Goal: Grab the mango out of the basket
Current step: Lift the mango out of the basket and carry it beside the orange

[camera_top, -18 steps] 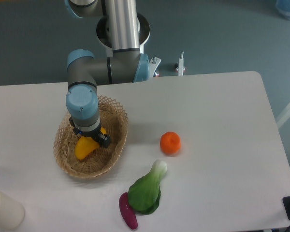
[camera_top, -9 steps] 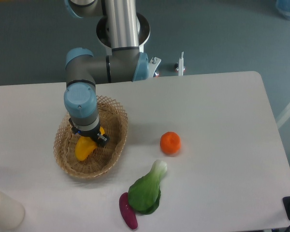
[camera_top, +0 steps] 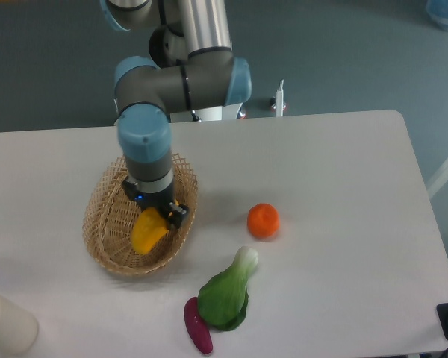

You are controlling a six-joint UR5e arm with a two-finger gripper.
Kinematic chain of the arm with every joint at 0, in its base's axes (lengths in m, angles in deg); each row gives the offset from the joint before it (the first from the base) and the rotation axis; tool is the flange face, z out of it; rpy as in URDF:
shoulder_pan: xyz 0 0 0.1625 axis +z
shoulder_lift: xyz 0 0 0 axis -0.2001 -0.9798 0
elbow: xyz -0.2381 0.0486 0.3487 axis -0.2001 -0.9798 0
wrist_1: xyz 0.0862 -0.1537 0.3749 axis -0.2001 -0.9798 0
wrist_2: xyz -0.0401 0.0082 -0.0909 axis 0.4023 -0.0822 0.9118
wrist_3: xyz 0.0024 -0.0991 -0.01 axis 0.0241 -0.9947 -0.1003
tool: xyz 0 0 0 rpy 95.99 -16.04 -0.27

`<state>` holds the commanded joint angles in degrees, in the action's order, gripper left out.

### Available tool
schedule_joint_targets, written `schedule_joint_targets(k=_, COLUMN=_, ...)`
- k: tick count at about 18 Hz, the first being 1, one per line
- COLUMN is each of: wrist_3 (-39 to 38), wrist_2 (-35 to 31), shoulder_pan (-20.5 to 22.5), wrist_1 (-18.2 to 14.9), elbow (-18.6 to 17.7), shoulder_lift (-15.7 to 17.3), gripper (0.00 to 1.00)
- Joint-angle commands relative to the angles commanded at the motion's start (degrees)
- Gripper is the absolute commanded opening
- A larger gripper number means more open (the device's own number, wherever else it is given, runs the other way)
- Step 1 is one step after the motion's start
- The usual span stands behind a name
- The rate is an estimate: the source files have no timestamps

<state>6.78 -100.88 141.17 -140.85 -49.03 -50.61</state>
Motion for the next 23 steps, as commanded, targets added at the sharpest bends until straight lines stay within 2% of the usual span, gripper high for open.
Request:
schedule_joint_targets(k=3, wrist_3=3.0, wrist_2=-0.1, shoulder_pan=4.2, wrist_1=0.0, elbow=1.2, shoulder_lift=0.0, gripper=0.44)
schedule_joint_targets(k=10, wrist_3=17.6, wrist_2=0.0, shoulder_pan=13.1, wrist_1=0.2, elbow=3.9, shoulder_lift=-2.0, gripper=0.45)
schedule_joint_targets(k=17, wrist_3=20.9, wrist_2=-0.2, shoulder_pan=13.8, wrist_1=0.3, elbow=11.1, shoulder_lift=-6.4, gripper=0.45)
schedule_joint_targets(k=23, wrist_3=21.8, wrist_2=-1.7, shoulder_pan=14.4, wrist_1=-0.1, elbow=10.6, shoulder_lift=-6.4, gripper=0.45)
